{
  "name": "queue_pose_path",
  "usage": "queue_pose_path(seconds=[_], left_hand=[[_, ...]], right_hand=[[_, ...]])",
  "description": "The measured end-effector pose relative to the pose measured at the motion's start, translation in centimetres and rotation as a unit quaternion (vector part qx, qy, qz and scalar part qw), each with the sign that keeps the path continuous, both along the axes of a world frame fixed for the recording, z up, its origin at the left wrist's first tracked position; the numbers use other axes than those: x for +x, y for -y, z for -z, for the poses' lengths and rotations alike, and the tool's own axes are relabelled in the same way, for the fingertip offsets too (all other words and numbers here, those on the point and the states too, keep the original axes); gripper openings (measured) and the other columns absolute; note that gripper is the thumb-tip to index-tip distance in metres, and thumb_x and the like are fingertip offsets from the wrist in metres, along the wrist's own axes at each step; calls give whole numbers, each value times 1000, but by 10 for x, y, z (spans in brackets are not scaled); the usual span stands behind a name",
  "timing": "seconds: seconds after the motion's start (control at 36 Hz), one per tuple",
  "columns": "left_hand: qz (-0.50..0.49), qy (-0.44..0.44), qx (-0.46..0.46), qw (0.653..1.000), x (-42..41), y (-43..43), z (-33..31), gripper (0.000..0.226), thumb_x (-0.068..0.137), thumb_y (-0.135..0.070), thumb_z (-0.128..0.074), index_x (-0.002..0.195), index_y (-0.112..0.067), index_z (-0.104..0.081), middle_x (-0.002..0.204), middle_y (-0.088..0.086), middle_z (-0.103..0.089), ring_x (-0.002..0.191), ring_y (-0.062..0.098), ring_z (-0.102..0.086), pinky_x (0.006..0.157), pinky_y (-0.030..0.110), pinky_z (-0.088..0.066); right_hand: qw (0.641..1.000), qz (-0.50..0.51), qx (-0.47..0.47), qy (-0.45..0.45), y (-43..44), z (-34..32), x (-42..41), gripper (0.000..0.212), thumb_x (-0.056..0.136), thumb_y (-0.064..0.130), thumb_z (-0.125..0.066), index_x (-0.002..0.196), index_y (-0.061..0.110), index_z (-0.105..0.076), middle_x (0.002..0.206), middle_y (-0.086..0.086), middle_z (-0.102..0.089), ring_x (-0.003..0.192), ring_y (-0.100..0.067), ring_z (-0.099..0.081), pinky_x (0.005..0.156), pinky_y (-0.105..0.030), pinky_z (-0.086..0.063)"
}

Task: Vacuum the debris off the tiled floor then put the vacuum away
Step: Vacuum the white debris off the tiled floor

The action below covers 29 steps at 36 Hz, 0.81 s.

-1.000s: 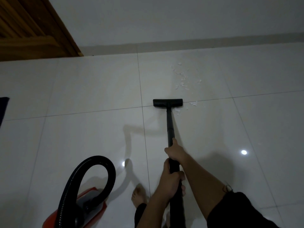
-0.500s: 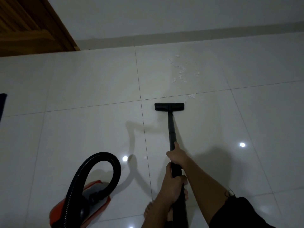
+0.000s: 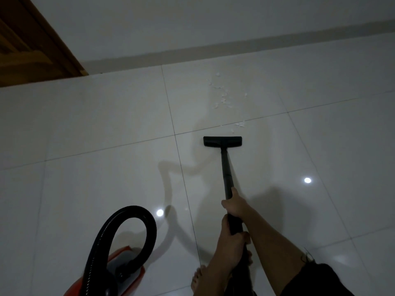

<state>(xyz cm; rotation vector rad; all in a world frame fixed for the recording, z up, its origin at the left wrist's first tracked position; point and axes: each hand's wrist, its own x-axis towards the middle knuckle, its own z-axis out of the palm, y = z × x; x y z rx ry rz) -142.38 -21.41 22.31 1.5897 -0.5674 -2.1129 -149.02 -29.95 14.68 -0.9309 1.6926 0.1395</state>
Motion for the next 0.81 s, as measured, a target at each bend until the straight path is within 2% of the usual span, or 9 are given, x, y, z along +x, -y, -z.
queue_pose_path(seconds=[0.17, 0.28, 0.42, 0.53, 0.64, 0.81], left_hand=[[12, -5, -24, 1000, -9, 9, 1, 47, 87, 6, -45, 129, -14, -34, 79, 7, -55, 47, 9, -54, 44, 20, -46], [28, -14, -27, 999, -17, 18, 0, 43, 86, 4, -44, 125, -13, -35, 79, 13, -52, 38, 11, -49, 39, 22, -42], [26, -4, -21, 999, -35, 30, 3, 60, 73, -9, -48, 131, -17, -34, 87, 18, -55, 44, 15, -51, 41, 21, -43], [21, -7, -15, 1000, -50, 40, 8, 52, 84, 0, -46, 132, -17, -35, 85, 17, -53, 41, 13, -49, 40, 21, -41], [14, -9, -11, 1000, -65, 54, 5, 49, 86, 2, -45, 130, -18, -37, 93, 19, -57, 47, 14, -52, 42, 20, -45], [-2, -10, -1, 1000, -85, 79, 1, 46, 86, 3, -45, 124, -23, -38, 88, 18, -54, 41, 14, -48, 39, 22, -41]], right_hand=[[1000, 6, 1, -1, 8, 0, -14, 75, 95, 17, -47, 152, 19, 2, 130, -20, -50, 91, -26, -51, 78, -32, -41], [1000, 11, 0, -2, 18, 0, -24, 75, 94, 16, -47, 152, 18, 1, 130, -19, -50, 92, -26, -51, 77, -32, -41], [1000, 16, 0, -10, 30, 5, -40, 76, 94, 17, -48, 152, 19, 1, 131, -19, -49, 93, -26, -50, 79, -32, -42], [1000, 15, 3, -9, 43, 6, -56, 76, 94, 17, -48, 152, 19, 1, 131, -19, -50, 92, -26, -51, 78, -31, -41], [1000, 17, 3, -13, 56, 4, -69, 76, 94, 16, -47, 152, 21, 1, 128, -18, -53, 90, -26, -53, 76, -30, -41], [1000, 2, 14, -20, 82, 3, -86, 77, 93, 18, -46, 153, 24, 3, 130, -17, -52, 90, -25, -52, 78, -30, -42]])
